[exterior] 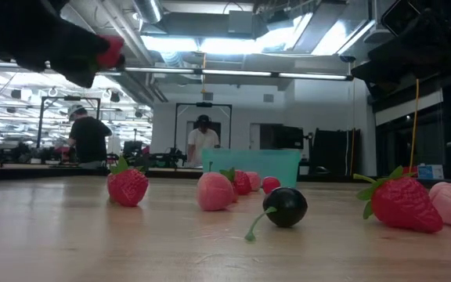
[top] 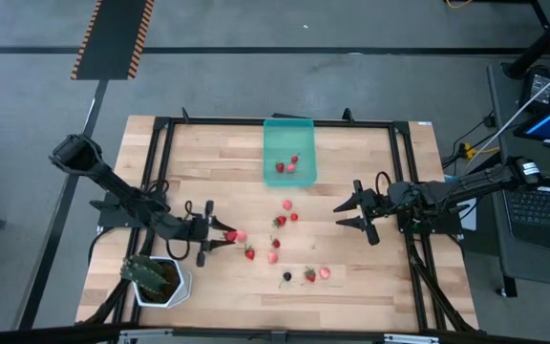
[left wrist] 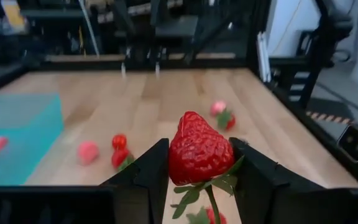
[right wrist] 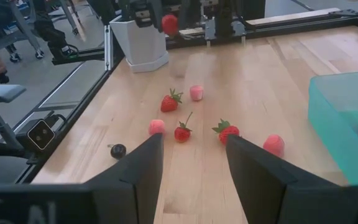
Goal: Pick and placing Produce into tupperware
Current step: Put the red strawberry into the blue bin
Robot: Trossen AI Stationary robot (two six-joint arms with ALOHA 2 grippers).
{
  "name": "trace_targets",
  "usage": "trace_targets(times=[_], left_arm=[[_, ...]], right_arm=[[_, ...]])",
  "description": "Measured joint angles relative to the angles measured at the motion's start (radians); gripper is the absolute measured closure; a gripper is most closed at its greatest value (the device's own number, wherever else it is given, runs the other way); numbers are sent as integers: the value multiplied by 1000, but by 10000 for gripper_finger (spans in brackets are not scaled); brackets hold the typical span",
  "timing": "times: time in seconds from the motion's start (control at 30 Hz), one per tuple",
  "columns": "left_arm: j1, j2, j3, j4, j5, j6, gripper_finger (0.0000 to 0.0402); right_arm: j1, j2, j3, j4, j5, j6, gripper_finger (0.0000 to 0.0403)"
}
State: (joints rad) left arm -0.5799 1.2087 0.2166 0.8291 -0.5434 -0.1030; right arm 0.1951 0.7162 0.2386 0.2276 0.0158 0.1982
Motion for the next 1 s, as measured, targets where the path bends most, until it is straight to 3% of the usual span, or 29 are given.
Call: trace_targets(times=[0.27, 0.57, 0.83, 1.0], left_arm=[[44, 0, -30, 71, -7, 9, 269], [107, 0, -30, 94, -111, 36, 269], [142, 0, -30, 109, -275, 27, 269], [161, 0, -30, 109, -296, 8, 269]], right_arm=[[0, 0, 0, 0, 0, 0, 225], [0, 0, 0, 0, 0, 0, 225], [0, 0, 2, 0, 1, 2, 225], [0, 0, 2, 0, 1, 1, 225]])
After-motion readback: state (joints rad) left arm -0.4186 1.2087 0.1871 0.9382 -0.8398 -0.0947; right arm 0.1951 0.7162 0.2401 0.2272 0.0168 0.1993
